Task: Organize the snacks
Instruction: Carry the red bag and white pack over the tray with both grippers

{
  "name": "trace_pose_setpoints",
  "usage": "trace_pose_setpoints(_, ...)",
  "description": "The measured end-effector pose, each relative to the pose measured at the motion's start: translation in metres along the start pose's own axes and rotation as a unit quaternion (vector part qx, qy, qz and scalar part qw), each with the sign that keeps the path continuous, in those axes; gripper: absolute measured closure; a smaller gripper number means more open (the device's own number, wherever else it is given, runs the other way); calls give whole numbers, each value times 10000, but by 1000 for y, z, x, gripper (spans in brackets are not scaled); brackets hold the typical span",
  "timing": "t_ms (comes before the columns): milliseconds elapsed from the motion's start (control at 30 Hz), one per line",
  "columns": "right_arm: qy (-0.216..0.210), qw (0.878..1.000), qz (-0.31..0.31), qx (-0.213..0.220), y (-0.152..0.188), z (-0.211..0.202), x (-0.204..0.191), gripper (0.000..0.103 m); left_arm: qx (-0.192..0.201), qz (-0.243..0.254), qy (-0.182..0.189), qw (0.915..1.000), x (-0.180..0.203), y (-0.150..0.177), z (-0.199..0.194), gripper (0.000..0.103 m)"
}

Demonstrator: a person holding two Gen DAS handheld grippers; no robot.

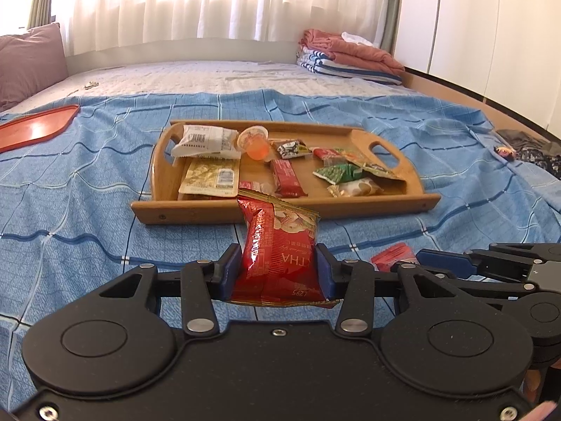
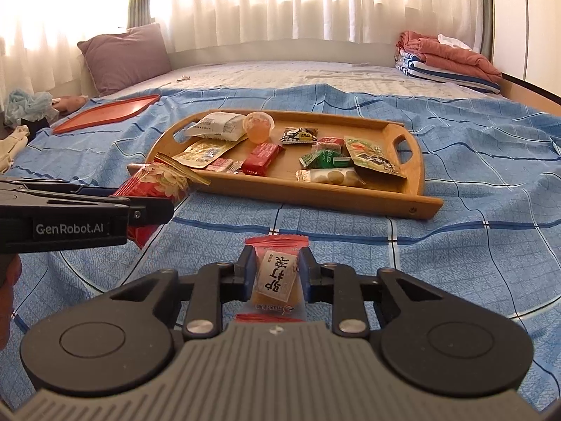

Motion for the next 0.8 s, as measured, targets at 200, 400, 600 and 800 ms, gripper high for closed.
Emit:
trace_pose_setpoints(200,9,9998,44,180,-14,-7,4,73,37,-164,8,9999,-4,-11,-1,60)
trace_pose_setpoints(400,22,9992,176,358,-29,-11,11,73,60,-268,1,9996,-8,-21,0,60)
trace_pose_setpoints(600,48,9985,299,466,-42,-14,22,73,47,-357,34,9993,-11,-33,6,60)
trace_pose_setpoints(800,-27,9963,640,570,-67,-12,42,74,58,-485,57,9988,-16,-63,21,60)
Point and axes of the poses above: each gripper's, at about its wrist camera, not at the fingertips, and z roughly the way its jaws point, x to its right, y to its underside, the point moved 9 cm from there along z, roughly the way its jaws point, and after that the axes turned 12 degrees about -y, right-handed, at the moved point
